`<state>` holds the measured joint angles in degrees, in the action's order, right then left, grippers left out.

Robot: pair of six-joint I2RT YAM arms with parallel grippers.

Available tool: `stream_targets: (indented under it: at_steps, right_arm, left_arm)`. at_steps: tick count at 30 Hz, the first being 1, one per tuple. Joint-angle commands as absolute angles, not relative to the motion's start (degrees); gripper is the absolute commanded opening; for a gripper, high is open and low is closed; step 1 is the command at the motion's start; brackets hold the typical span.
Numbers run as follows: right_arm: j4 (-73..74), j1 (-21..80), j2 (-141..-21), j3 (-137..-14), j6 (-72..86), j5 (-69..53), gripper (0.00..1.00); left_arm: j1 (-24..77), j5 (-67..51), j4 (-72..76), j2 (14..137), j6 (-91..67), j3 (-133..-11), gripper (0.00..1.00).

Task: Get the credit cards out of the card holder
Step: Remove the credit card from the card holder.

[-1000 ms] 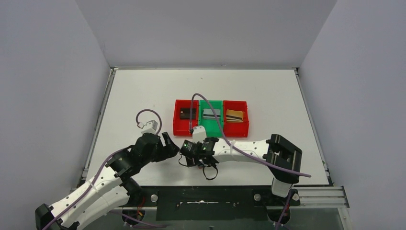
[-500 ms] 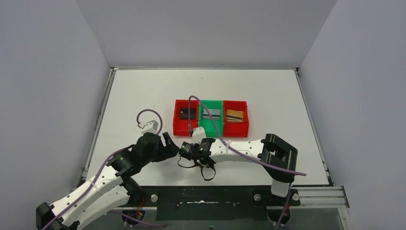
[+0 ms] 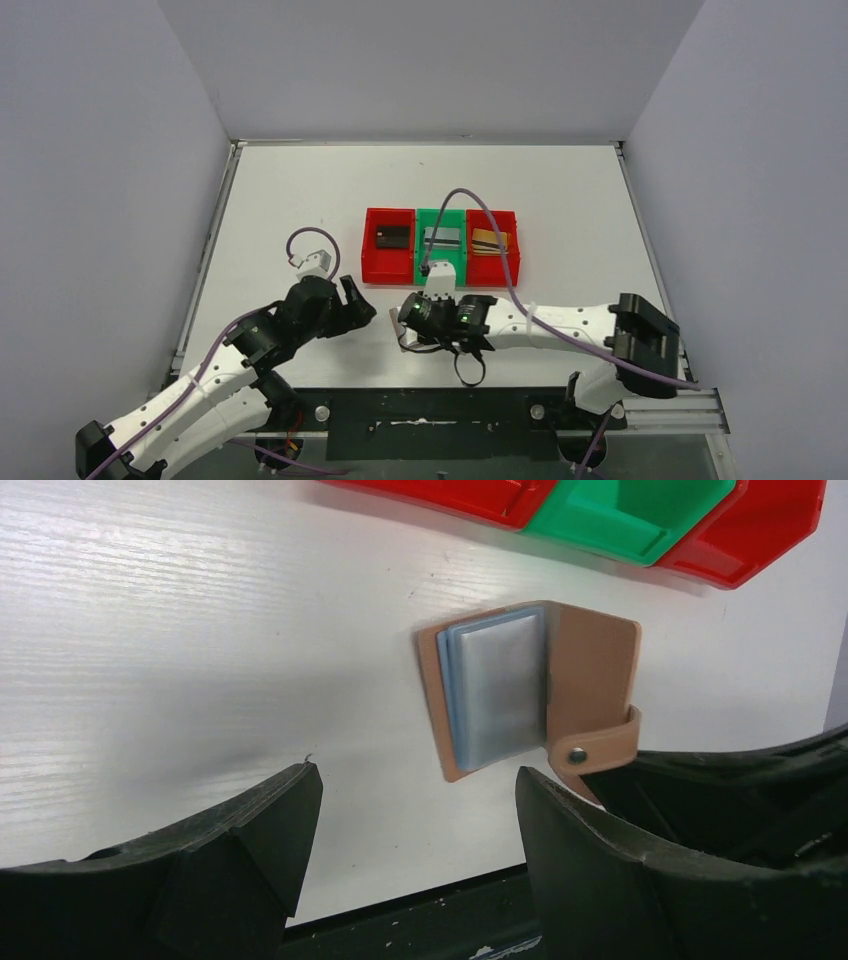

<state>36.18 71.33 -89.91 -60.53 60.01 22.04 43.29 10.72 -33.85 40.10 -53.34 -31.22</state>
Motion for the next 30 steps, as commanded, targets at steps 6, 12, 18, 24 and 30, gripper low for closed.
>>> stream_targets:
  at_steps: [6,12,18,24,30]
  right_arm:
    - [0.2,65.6,-70.1,-34.7,74.9,12.1,0.0]
    - [-11.3,61.7,-62.7,-17.5,83.1,9.2,0.02]
    - [-9.6,61.5,-61.2,-13.4,84.9,9.3,0.03]
    - [-9.4,61.2,-62.0,-13.5,83.9,9.0,0.03]
    - [-9.6,61.2,-64.3,-14.7,83.2,8.7,0.03]
  left_arm:
    - [42.9,7.4,-27.7,41.5,-52.8,-33.1,0.71]
    - [43.0,-1.8,-18.8,46.7,-51.4,-31.4,0.71]
    - [43.5,-9.2,-11.0,54.6,-49.6,-33.1,0.71]
    - [44.1,-12.5,-8.0,62.0,-46.9,-36.4,0.69]
    - [45.0,-12.0,-5.4,64.3,-47.1,-37.2,0.67]
